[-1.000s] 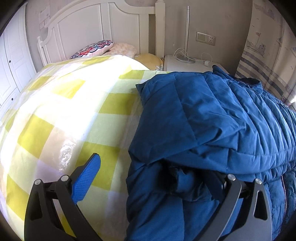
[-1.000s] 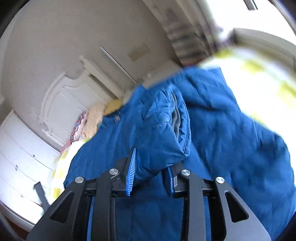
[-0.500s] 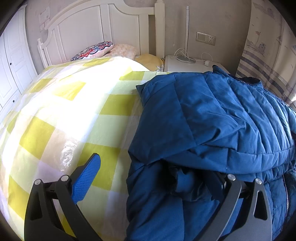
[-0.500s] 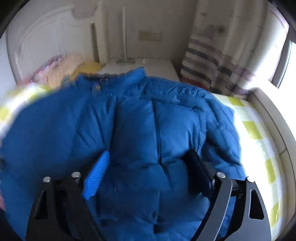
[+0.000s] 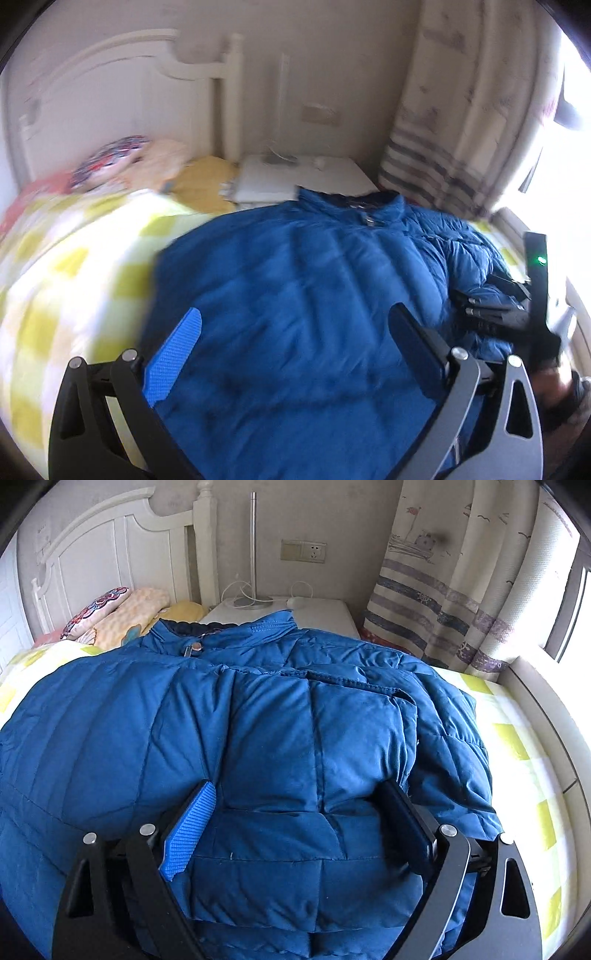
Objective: Fold large clothes
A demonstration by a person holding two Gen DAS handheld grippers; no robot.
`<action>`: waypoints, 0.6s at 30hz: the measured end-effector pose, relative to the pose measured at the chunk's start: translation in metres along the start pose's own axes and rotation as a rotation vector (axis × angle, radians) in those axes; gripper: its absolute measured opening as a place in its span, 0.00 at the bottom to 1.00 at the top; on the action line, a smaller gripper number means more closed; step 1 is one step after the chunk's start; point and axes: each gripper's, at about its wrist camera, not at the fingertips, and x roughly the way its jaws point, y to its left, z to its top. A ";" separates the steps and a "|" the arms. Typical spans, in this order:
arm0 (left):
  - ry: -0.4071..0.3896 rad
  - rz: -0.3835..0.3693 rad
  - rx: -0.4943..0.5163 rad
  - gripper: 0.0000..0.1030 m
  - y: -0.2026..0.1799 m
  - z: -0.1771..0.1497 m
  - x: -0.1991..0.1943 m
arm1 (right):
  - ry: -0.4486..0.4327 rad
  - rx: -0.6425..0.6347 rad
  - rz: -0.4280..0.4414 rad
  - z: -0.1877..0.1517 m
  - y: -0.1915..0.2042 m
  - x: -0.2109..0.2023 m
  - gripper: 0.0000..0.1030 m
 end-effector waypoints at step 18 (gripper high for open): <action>0.142 0.164 0.031 0.98 0.008 0.034 0.104 | -0.003 0.000 -0.006 0.000 0.000 -0.001 0.86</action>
